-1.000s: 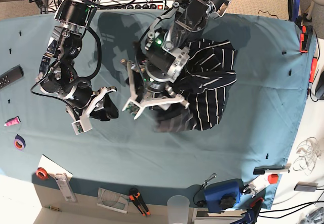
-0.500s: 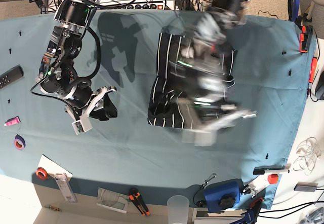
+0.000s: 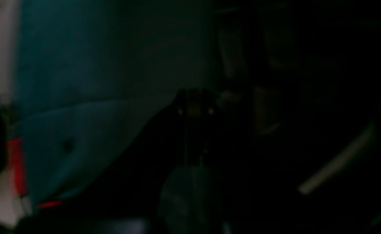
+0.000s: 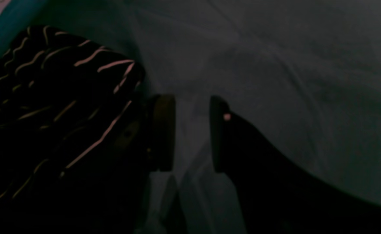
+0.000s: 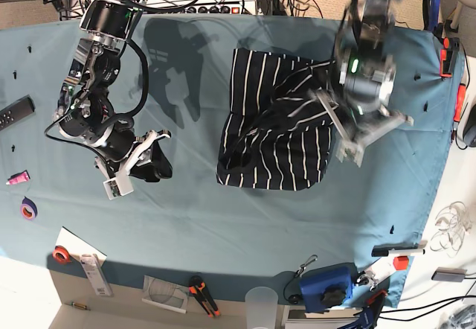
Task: Layout the t-shirt on the table in an organized manner, then fold the t-shirt properly
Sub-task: 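Release the shirt and raise the left gripper away, then move the right gripper onto the stack's edge beside the left gripper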
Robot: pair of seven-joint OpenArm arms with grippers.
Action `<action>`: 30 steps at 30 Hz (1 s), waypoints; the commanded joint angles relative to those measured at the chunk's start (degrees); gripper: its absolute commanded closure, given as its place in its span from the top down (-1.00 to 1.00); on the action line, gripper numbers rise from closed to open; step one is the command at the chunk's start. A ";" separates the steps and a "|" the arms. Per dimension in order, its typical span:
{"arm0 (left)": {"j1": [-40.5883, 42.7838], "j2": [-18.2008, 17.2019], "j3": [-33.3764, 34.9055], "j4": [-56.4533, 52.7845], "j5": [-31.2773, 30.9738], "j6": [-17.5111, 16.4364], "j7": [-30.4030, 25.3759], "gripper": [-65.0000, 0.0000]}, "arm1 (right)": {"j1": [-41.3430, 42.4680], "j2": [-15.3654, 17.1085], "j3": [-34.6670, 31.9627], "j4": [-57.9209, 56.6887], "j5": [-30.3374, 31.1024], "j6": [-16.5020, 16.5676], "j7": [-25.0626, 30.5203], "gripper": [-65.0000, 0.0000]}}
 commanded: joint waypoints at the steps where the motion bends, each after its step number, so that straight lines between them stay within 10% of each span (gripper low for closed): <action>1: 0.59 0.07 -0.07 2.47 -1.64 -0.87 -1.44 -1.00 | 1.11 0.48 0.09 0.98 1.11 0.08 1.64 -0.45; 15: 13.79 1.01 -0.04 3.43 -26.97 -13.35 1.14 -1.00 | 1.14 0.48 0.09 0.98 1.18 0.08 1.66 -0.45; 23: 14.38 1.03 -0.09 12.31 -23.52 -10.64 -8.39 -1.00 | 1.18 0.48 -0.96 0.98 13.51 0.08 1.40 -0.45; 30: 13.86 1.66 -0.02 11.08 -23.41 -10.95 -12.68 -1.00 | 1.88 0.48 -14.75 0.96 15.58 0.08 0.04 -0.45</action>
